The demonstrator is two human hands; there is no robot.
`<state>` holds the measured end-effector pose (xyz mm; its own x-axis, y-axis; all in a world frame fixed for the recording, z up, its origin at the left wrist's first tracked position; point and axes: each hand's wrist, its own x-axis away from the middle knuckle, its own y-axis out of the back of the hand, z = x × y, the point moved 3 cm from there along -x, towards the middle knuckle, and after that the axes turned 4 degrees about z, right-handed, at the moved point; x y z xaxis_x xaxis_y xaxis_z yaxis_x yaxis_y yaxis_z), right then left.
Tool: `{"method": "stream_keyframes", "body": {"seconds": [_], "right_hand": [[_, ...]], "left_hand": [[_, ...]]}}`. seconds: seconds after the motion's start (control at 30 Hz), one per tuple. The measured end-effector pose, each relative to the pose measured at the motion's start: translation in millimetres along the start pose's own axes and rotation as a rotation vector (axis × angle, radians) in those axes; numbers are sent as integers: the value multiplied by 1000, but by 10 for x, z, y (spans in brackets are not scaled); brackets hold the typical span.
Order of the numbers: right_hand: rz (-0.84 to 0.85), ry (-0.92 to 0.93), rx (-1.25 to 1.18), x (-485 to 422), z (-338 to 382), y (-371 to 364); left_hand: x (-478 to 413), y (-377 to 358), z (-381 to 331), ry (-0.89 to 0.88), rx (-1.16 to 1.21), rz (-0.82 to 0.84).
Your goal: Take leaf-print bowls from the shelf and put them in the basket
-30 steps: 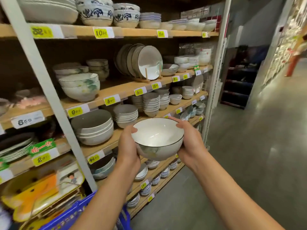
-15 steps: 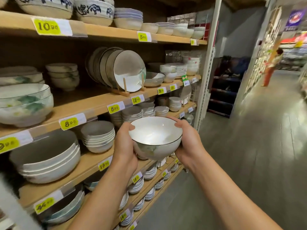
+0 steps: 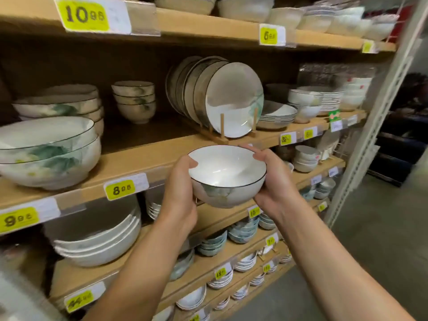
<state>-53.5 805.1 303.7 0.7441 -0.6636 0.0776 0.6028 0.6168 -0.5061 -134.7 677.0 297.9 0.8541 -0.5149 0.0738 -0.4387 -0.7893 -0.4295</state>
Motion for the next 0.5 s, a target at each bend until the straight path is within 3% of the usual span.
{"method": "stream_keyframes", "body": {"seconds": [0.3,0.5], "right_hand": [[355,-163,13,-845,-221,-874],[461,-179,7,-1288,-146,-1258]], "left_hand": [[-396,454,-458,-271,-40,-253],[-607,372,-456,-538,-33,-411]]}}
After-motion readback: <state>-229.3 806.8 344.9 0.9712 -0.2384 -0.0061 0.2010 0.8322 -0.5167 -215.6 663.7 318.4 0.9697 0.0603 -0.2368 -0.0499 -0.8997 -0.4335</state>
